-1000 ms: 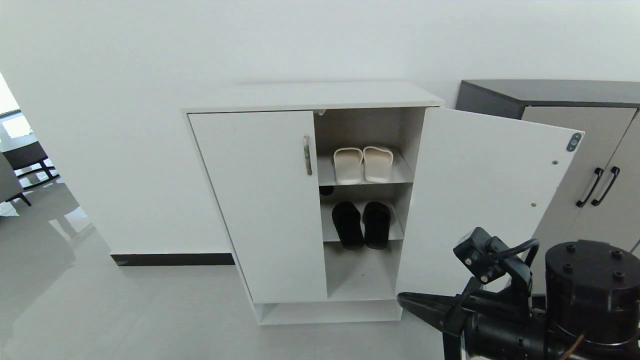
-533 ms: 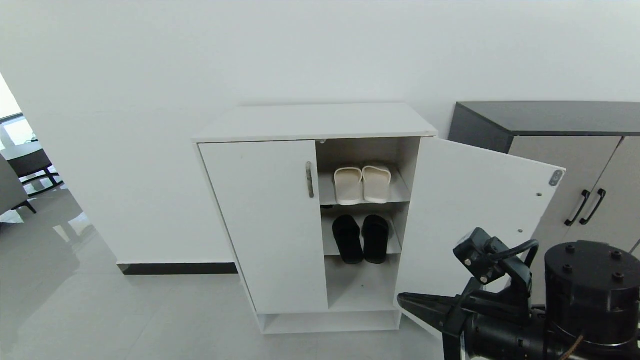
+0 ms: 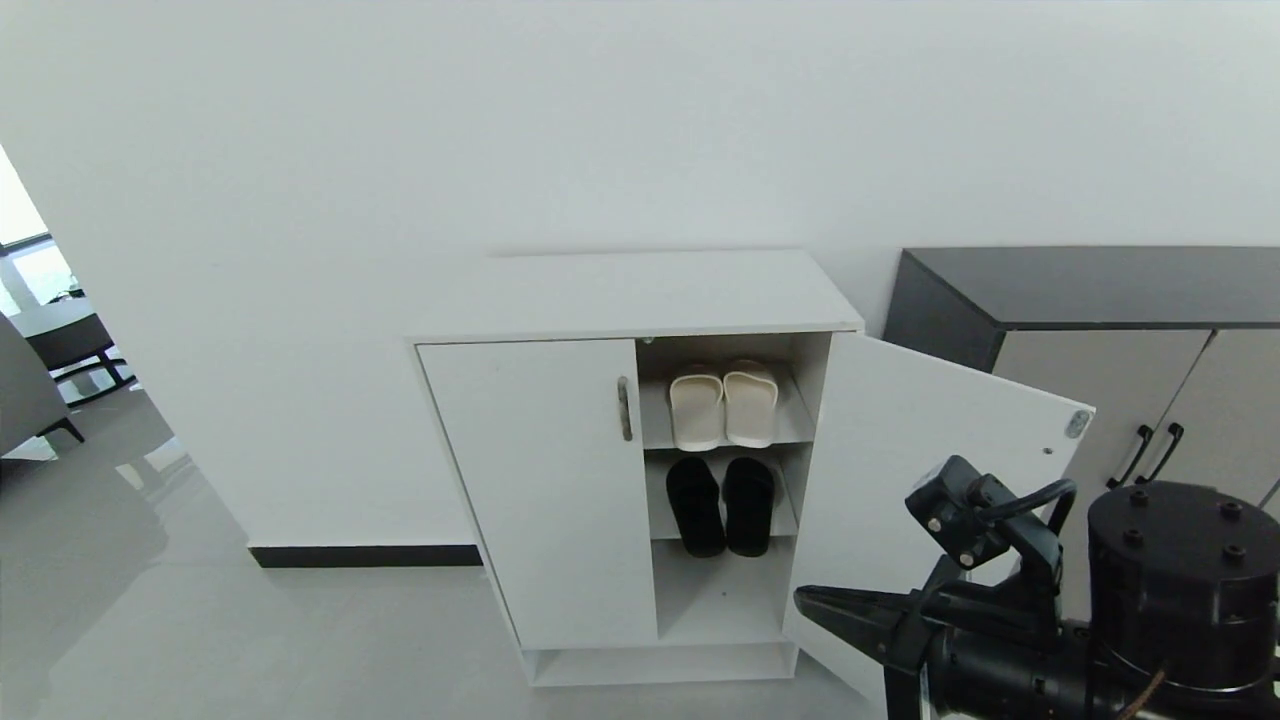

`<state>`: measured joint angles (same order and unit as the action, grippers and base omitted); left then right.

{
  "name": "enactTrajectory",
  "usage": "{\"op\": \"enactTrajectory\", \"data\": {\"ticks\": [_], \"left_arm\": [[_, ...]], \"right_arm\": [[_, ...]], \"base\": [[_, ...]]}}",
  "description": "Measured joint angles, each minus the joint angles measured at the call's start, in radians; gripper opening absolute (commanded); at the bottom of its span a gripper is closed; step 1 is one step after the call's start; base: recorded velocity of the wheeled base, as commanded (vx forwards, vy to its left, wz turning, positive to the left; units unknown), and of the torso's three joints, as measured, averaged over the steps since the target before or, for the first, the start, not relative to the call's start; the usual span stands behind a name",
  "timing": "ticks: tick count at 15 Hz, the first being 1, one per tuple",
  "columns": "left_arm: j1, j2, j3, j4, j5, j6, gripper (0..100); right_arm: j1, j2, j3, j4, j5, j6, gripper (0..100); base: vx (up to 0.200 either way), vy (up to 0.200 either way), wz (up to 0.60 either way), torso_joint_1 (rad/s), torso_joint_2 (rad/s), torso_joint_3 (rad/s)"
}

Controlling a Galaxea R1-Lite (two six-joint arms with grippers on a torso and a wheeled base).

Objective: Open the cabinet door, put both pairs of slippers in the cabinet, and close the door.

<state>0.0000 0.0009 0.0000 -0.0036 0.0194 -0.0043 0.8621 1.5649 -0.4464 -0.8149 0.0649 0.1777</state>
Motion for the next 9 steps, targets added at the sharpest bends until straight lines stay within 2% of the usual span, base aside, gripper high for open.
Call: {"op": "enactTrajectory", "data": {"ticks": [9], "left_arm": [[0.0,0.0,0.0,0.0,0.0,0.001,0]], "right_arm": [[0.003,0.001,0.007,0.002,0.0,-0.004,0]], "base": [[0.0,0.0,0.0,0.268,-0.57,-0.305]]}}
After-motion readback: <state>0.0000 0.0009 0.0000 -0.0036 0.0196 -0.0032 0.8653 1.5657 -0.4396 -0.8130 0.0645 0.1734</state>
